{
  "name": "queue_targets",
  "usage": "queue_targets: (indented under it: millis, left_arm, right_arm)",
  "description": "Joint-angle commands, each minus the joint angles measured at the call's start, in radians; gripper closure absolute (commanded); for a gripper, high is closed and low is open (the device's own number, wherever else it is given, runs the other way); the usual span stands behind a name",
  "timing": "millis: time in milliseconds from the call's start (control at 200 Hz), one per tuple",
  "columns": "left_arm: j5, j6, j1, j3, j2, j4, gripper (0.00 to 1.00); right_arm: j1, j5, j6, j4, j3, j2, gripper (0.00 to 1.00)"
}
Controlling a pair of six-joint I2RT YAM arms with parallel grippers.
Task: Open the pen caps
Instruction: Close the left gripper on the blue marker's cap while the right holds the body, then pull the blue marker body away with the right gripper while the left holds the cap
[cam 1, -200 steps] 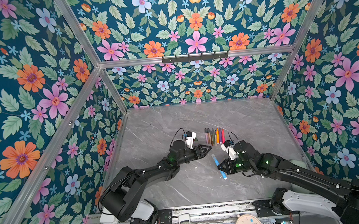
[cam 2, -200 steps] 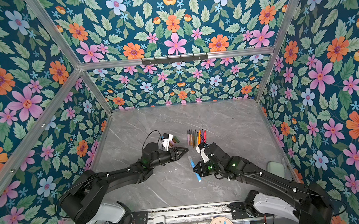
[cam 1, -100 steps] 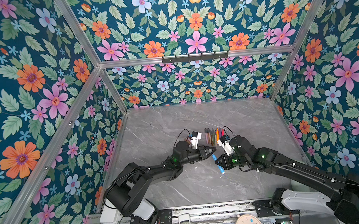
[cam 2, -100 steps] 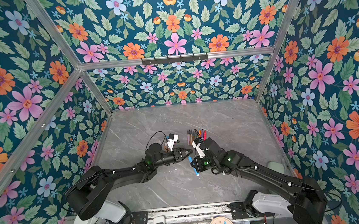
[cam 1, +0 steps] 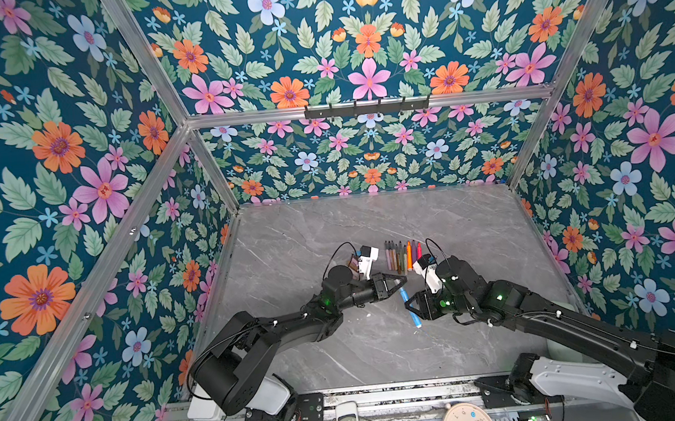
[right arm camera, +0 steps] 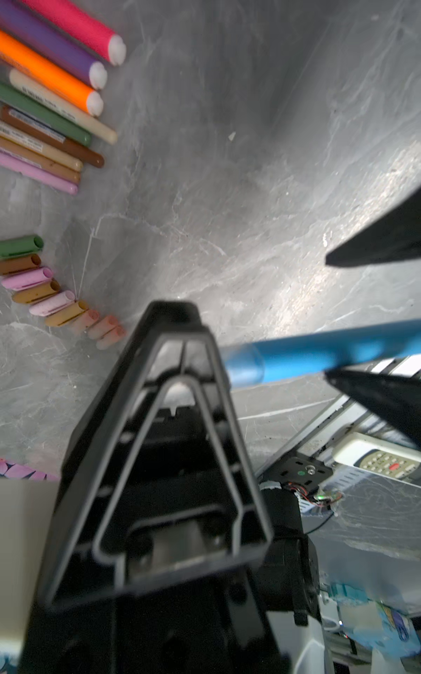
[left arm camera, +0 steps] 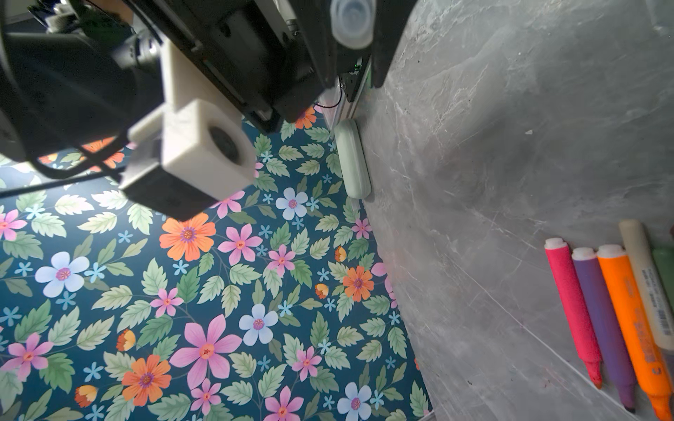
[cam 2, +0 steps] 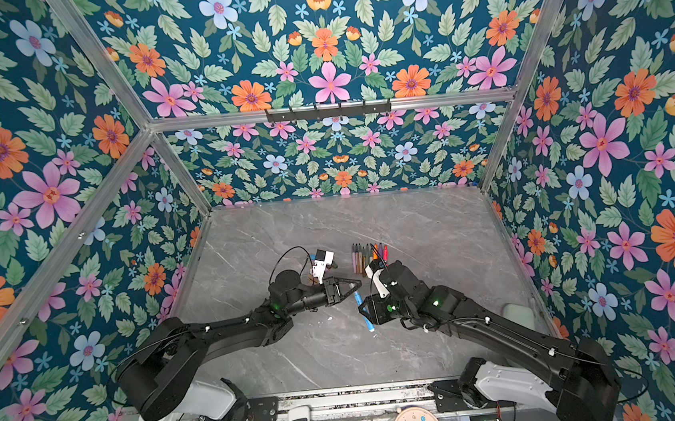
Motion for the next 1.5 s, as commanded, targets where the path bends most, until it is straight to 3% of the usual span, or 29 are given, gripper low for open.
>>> queue_targets:
  millis: [0,145,220,285,395,505,640,1040,1410,1495]
  left_arm:
    - [-0.092,0.083,0.000,0.001,-0.073,-0.092,1.00]
    - [-0.225,0.164,0.000,0.017,-0.201,-0.292,1.00]
    - [-0.289,0.194,0.000,0.034,-0.256,-0.406,1.00]
    - [-0.318,0.204,0.001,0.044,-0.287,-0.466,1.00]
    - [-0.323,0.197,0.002,0.056,-0.308,-0.508,1.00]
    - [-0.290,0.150,0.001,0.052,-0.300,-0.475,1.00]
    - [-0.243,0.071,0.001,0.029,-0.279,-0.379,1.00]
    - [-0.211,-0.013,-0.015,0.000,-0.263,-0.267,1.00]
    - [-0.185,-0.054,-0.032,-0.003,-0.220,-0.179,1.00]
    - [-0.179,-0.063,-0.036,-0.002,-0.207,-0.160,1.00]
  right_arm:
    - [0.003,-0.040,0.037,0.075,-0.036,-0.019,0.48]
    - [0.005,-0.101,0.147,0.286,-0.187,-0.112,0.50]
    - [0.005,-0.087,0.197,0.395,-0.278,-0.195,0.46]
    - [0.005,-0.048,0.221,0.429,-0.329,-0.257,0.38]
    - [0.005,-0.022,0.195,0.476,-0.388,-0.321,0.39]
    - [0.006,-0.039,0.163,0.511,-0.417,-0.344,0.39]
    - [0.005,-0.174,0.094,0.532,-0.383,-0.316,0.36]
    - [0.005,-0.200,0.082,0.542,-0.319,-0.200,0.40]
    - [0.005,-0.229,0.066,0.544,-0.284,-0.158,0.60]
    - [0.006,-0.243,0.052,0.539,-0.272,-0.147,0.69]
